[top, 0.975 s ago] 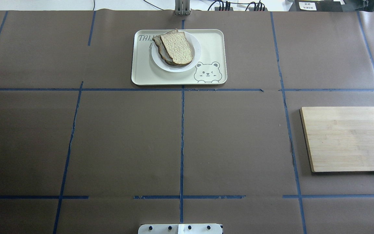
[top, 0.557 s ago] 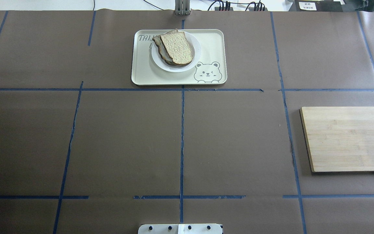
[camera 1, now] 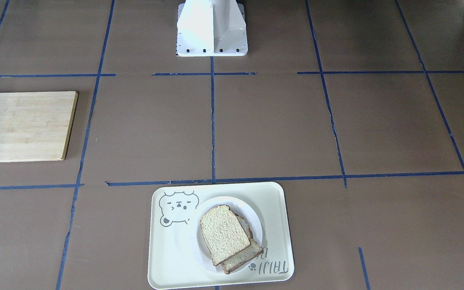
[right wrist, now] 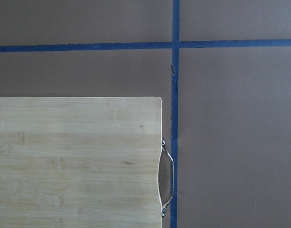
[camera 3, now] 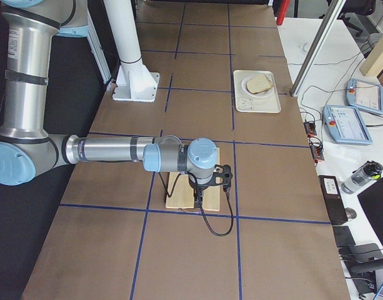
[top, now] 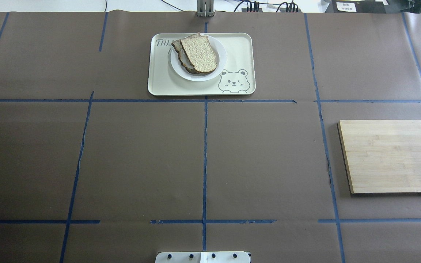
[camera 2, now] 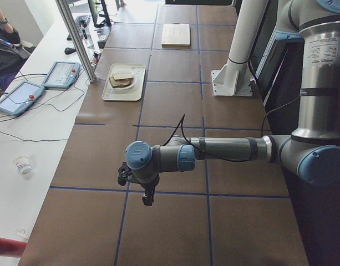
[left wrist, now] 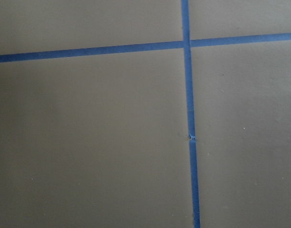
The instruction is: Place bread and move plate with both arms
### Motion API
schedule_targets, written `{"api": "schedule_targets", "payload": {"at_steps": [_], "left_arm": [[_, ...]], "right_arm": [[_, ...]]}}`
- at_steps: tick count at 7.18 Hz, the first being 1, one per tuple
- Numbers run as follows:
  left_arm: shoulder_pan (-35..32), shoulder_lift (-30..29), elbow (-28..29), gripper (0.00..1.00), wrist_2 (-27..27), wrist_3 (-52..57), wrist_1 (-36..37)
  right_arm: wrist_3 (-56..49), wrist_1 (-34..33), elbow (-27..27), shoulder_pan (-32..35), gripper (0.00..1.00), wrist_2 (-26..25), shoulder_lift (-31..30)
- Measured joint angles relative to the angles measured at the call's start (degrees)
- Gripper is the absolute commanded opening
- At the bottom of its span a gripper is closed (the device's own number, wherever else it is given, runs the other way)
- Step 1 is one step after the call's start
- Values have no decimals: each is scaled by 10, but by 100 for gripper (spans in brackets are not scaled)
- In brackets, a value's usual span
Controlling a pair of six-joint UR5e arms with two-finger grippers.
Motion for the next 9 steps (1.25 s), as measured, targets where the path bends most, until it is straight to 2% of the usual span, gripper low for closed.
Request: {"api": "schedule_targets", "payload": {"at_steps": [5, 9], "left_arm": [[-2, -1, -3, 100, 1, 0, 0], [-2, -2, -2, 100, 1, 0, 0]], "right_arm": [[-8, 1, -19, 6, 100, -9, -1], [-16, 0, -22, 26, 100, -44, -1]]}}
